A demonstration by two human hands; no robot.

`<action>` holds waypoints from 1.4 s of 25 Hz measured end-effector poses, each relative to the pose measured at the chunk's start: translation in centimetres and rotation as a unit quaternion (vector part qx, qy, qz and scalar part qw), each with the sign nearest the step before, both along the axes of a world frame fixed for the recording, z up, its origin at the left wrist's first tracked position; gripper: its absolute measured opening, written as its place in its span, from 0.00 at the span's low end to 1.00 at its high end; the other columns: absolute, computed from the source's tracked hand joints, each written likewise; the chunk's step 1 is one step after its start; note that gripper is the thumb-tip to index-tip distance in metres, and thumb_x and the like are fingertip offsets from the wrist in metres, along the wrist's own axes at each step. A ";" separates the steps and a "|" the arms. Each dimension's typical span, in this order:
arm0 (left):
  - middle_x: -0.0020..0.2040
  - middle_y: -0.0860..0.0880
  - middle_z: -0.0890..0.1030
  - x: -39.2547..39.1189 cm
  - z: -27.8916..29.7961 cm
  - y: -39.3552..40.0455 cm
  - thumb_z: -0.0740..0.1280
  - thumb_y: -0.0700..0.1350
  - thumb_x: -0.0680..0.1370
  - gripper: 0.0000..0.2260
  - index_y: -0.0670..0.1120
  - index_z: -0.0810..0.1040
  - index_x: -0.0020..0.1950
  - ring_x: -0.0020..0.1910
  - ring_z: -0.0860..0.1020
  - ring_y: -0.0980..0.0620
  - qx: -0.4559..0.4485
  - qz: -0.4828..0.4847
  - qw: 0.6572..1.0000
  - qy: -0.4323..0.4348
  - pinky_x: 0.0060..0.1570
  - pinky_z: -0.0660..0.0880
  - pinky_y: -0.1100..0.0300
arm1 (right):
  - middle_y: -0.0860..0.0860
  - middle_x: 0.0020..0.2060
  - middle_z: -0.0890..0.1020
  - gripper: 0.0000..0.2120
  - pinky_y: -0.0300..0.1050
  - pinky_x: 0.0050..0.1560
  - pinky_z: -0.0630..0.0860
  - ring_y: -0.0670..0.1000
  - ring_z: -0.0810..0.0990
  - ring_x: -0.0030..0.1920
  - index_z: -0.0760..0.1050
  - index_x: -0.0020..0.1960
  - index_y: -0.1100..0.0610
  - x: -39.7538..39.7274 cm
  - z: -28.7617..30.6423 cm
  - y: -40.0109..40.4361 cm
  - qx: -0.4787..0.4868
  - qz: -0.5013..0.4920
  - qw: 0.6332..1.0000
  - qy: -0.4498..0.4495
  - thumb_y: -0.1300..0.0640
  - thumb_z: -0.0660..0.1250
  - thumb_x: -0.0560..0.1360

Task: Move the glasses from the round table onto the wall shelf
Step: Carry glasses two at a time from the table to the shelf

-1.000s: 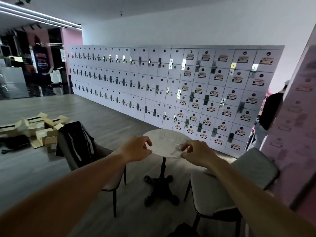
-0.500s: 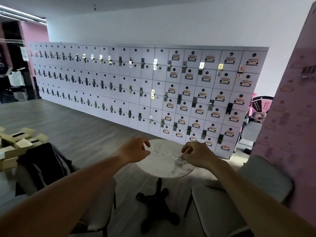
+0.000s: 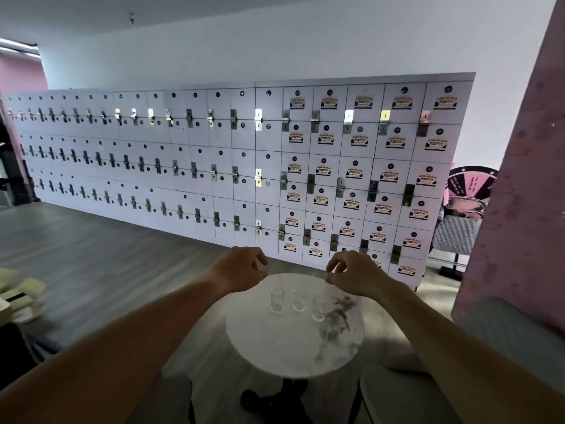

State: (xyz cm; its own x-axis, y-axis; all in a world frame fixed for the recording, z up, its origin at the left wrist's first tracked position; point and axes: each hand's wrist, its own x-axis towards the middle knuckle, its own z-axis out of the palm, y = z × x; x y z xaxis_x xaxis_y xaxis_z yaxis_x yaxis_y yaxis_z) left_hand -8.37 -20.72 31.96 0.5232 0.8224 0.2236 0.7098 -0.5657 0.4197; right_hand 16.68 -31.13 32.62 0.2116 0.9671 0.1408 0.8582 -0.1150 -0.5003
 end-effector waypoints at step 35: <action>0.60 0.54 0.77 15.8 -38.8 44.3 0.76 0.56 0.68 0.12 0.55 0.83 0.48 0.57 0.78 0.54 -0.243 -0.156 0.950 0.115 0.57 0.72 0.60 | 0.50 0.59 0.77 0.14 0.65 0.69 0.56 0.56 0.72 0.62 0.80 0.50 0.42 12.2 -36.5 45.1 -0.334 -0.085 0.926 -0.153 0.37 0.62 0.72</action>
